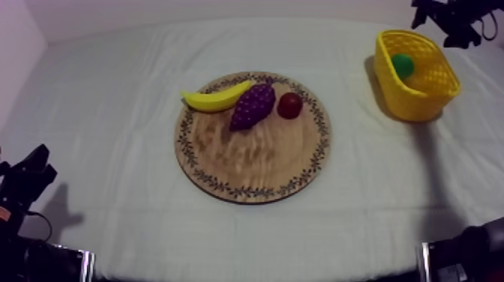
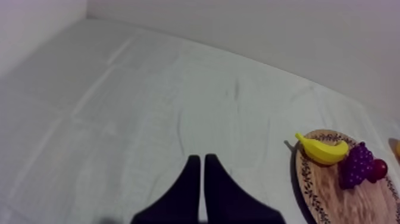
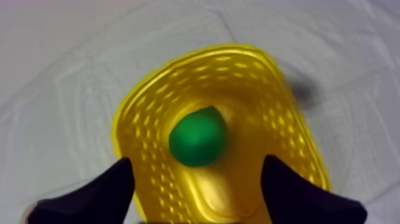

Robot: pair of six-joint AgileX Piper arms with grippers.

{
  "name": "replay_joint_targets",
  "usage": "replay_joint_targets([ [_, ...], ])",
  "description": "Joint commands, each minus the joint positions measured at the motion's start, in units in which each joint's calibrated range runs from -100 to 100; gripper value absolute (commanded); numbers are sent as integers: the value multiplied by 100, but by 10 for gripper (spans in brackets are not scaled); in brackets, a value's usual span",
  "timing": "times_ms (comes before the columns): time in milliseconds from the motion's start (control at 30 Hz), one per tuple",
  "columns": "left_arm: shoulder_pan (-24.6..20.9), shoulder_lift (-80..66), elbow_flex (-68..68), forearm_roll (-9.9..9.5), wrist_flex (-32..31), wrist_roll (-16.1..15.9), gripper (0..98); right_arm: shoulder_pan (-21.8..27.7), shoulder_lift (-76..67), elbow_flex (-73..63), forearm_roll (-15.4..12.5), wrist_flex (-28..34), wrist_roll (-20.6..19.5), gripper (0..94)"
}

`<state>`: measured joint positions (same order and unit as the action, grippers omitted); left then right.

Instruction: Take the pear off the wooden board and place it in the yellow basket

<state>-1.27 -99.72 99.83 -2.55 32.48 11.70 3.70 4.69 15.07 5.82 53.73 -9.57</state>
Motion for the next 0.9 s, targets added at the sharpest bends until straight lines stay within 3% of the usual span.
replay_joint_targets([
  [0, 0, -2, -5, -1, 1, 0, 1, 26, -837, 568, -159, -242, 237, 551],
  [200, 0, -2, -5, -1, 1, 0, 1, 30, -2557, 2118, -524, -940, 706, 395],
  [467, 0, -2, -5, -1, 1, 0, 1, -204, -5181, 5253, -583, -2311, 1044, 113],
  [667, 0, -2, -5, -1, 1, 1, 1, -230, -7004, 7288, -721, -2833, 1313, 43],
  [867, 0, -2, -5, -1, 1, -1, 1, -164, -8155, 8203, -742, -2565, 1358, 18],
])
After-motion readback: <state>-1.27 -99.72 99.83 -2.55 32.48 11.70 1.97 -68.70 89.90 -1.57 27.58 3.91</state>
